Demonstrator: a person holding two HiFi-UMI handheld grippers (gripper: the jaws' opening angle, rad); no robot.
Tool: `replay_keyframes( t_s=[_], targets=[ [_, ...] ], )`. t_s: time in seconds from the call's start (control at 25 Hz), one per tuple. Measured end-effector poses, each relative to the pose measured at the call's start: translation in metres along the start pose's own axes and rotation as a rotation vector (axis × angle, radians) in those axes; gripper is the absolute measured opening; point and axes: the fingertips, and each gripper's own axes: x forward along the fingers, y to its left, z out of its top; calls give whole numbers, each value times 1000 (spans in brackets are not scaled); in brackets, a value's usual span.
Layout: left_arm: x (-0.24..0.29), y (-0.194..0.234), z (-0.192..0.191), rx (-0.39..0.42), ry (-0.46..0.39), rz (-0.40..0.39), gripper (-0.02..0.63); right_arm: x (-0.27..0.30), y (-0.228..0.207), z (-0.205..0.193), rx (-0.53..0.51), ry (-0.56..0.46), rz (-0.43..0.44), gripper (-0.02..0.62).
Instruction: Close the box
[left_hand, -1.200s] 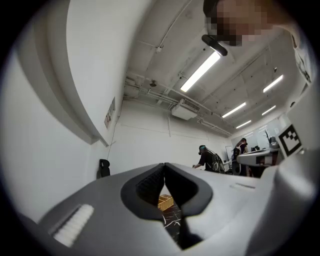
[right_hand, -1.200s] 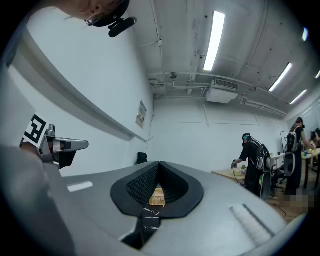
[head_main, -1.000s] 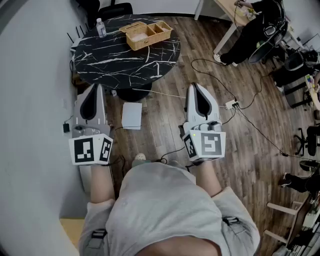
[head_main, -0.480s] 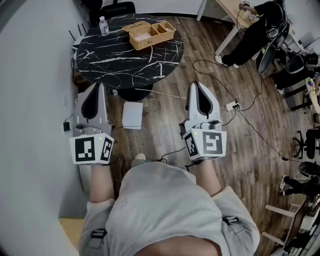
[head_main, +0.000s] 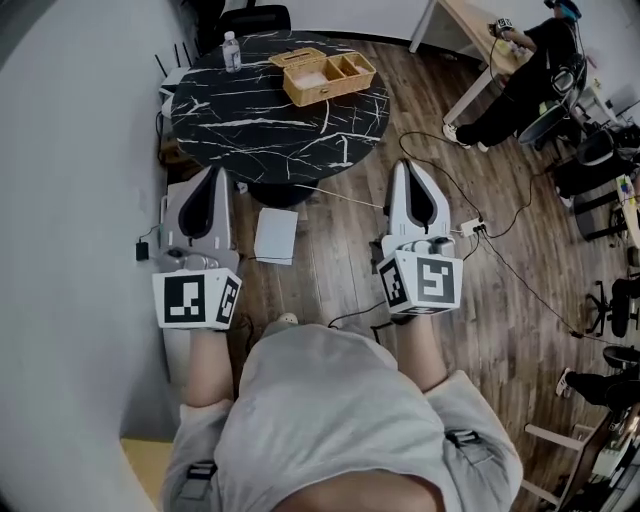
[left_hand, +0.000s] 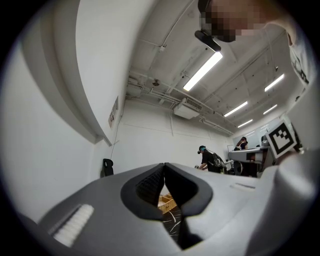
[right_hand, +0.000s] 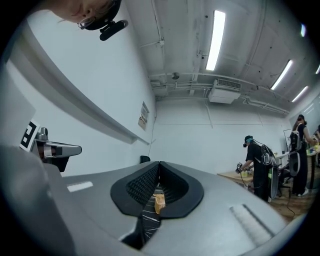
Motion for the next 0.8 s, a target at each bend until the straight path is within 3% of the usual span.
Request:
replay_keyframes(
  t_s=[0.36,0.8],
  targets=[
    [13,43,-15,10,19,35,58,51,28,-11,-16,-3,51,5],
    [119,31,-28,7,26,67,58,127,-39,-21,-15,-23,92,5]
  ],
)
